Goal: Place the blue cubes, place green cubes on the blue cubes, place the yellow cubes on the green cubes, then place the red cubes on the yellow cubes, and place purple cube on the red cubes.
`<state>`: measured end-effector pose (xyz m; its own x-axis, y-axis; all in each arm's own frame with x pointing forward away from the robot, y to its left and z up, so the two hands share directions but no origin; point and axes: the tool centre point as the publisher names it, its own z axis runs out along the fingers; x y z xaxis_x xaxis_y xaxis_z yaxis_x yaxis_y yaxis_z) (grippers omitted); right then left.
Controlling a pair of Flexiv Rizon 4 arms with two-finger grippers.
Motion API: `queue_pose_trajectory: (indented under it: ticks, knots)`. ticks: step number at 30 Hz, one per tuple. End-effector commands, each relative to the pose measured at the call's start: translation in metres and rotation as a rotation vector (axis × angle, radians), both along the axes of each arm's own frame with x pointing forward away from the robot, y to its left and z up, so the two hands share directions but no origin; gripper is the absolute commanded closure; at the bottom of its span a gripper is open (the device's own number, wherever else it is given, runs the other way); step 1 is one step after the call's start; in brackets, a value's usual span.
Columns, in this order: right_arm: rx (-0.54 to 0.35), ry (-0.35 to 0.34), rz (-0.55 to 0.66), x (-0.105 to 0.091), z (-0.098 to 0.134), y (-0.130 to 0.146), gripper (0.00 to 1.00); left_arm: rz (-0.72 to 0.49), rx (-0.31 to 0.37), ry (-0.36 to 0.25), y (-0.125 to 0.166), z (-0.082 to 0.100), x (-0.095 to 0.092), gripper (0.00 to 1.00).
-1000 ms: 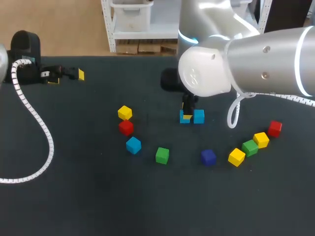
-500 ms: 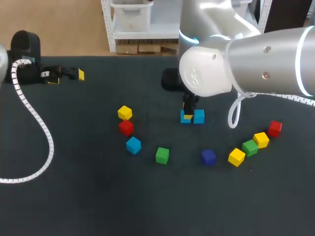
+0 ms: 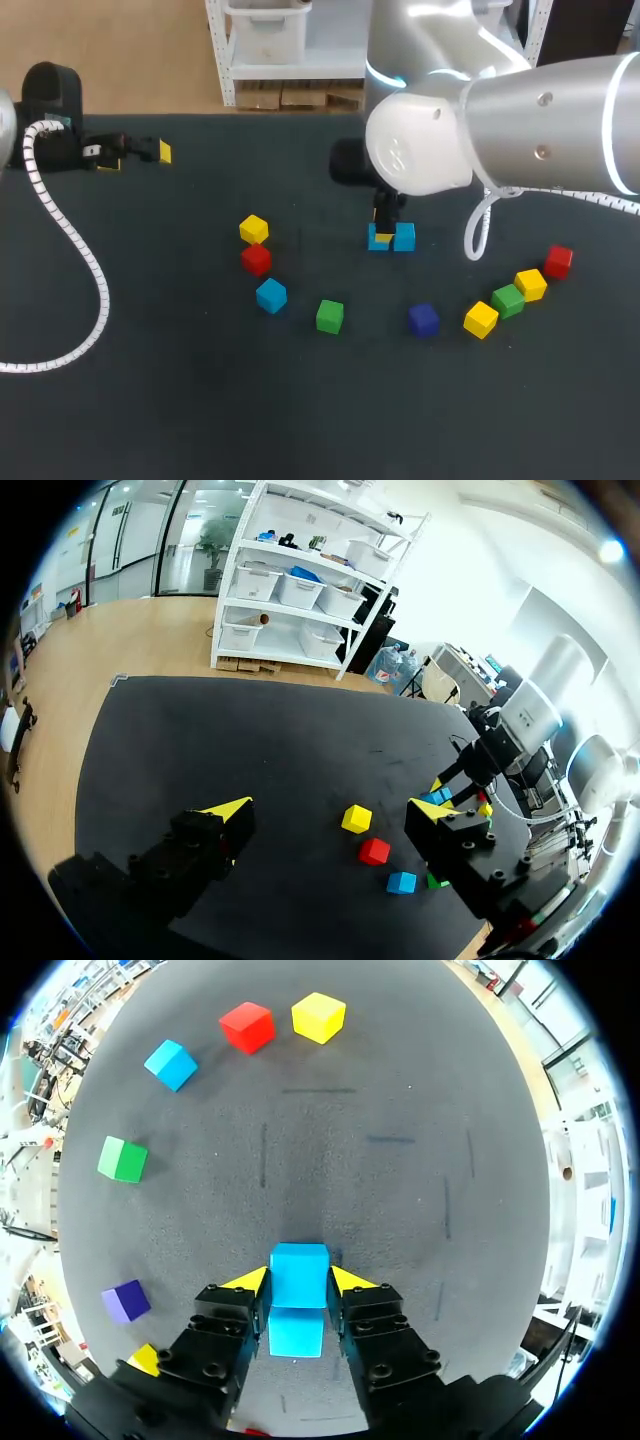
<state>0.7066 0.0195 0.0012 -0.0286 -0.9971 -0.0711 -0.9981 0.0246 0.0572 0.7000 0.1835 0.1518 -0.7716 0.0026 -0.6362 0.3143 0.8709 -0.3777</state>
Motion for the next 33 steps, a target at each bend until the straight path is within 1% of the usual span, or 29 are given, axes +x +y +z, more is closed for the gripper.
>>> queue_pose_trajectory:
  ticks: [1,11,16,18,19,20,21,22,33]
  knots:
    - [0.002,-0.002,0.001,-0.0017,0.0001,-0.0022,0.8,-0.004,-0.007,-0.006,0.0015,-0.0014,-0.0007,0.0]
    - [0.002,-0.003,0.001,-0.0016,-0.0003,-0.0023,0.8,-0.004,-0.007,-0.006,0.0015,-0.0014,-0.0007,0.0]
    - [0.003,-0.004,0.0,-0.0017,-0.0004,-0.0024,0.78,-0.004,-0.007,-0.006,0.0015,-0.0014,-0.0007,0.0]
    - [0.003,-0.005,0.001,-0.0017,-0.0003,-0.0024,0.7,-0.004,-0.007,-0.006,0.0015,-0.0014,-0.0007,0.0]
    - [0.004,-0.005,0.001,-0.0017,-0.0003,-0.0023,0.64,-0.004,-0.007,-0.006,0.0015,-0.0014,-0.0007,0.0]
    - [0.008,-0.004,-0.004,-0.0018,-0.0003,-0.0024,0.54,-0.004,-0.007,-0.006,0.0015,-0.0014,-0.0007,0.0]
    - [0.01,-0.003,-0.008,-0.0016,0.0,-0.0022,0.22,-0.004,-0.007,-0.006,0.0015,-0.0014,-0.0007,0.0]
    - [0.011,-0.002,-0.008,-0.0016,0.0001,-0.0021,0.0,-0.004,-0.007,-0.006,0.0015,-0.0014,-0.0007,0.0]
    - [0.005,0.004,0.002,-0.0021,0.0018,-0.0028,0.0,-0.004,-0.007,-0.006,0.0015,-0.0014,-0.0007,0.0]
